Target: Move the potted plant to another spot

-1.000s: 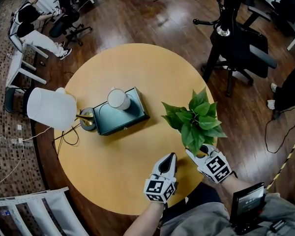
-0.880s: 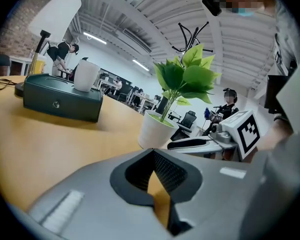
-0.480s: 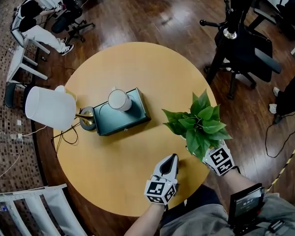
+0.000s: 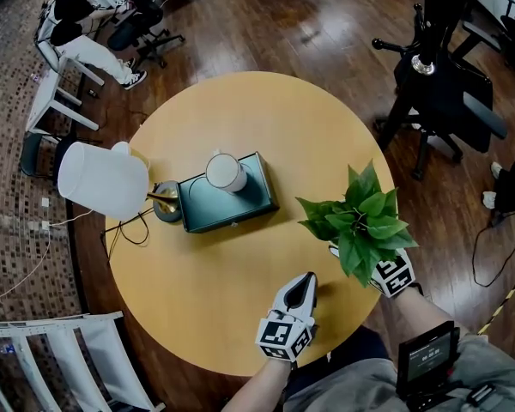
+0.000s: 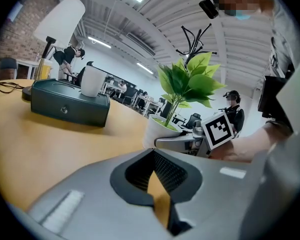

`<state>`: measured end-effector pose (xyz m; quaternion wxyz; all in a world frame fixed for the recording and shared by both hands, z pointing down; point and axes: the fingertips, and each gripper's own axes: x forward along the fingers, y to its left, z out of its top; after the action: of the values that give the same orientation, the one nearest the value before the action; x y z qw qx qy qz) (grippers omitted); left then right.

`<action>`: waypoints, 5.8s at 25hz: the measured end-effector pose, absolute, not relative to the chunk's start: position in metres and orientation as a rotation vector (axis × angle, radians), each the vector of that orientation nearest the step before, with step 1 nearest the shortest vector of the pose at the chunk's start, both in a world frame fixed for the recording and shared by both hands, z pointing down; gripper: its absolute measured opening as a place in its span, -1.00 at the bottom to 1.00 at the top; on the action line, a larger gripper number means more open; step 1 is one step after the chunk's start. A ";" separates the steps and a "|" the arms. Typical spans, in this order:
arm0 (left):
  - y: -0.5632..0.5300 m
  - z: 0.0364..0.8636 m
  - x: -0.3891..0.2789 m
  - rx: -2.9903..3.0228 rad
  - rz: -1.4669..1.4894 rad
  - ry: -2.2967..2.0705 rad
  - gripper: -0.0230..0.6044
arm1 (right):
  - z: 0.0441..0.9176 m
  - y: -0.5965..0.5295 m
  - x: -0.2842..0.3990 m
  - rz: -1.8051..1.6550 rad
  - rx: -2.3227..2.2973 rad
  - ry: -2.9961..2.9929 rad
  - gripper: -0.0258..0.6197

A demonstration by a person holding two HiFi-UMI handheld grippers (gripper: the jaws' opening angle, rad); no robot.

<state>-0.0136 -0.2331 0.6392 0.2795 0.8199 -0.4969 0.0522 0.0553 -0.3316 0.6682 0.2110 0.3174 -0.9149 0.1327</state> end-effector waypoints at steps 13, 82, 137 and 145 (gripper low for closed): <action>-0.226 0.630 -0.022 2.213 0.151 -1.367 -0.93 | 0.667 -0.317 0.043 0.393 0.846 -2.609 0.51; -0.157 0.433 -0.227 2.398 -0.001 -1.801 -0.93 | 0.450 -0.196 -0.183 0.051 0.561 -3.010 0.50; -0.136 0.613 -0.346 2.220 0.212 -1.446 -0.93 | 0.638 -0.158 -0.311 0.404 0.619 -2.722 0.50; -0.132 0.625 -0.339 2.227 0.240 -1.419 -0.93 | 0.656 -0.153 -0.305 0.410 0.620 -2.692 0.50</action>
<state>-0.3388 -0.1315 0.6250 0.2427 0.8149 -0.5191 0.0877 -0.3053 -0.1535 0.6564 0.1736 0.2185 -0.9494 0.1445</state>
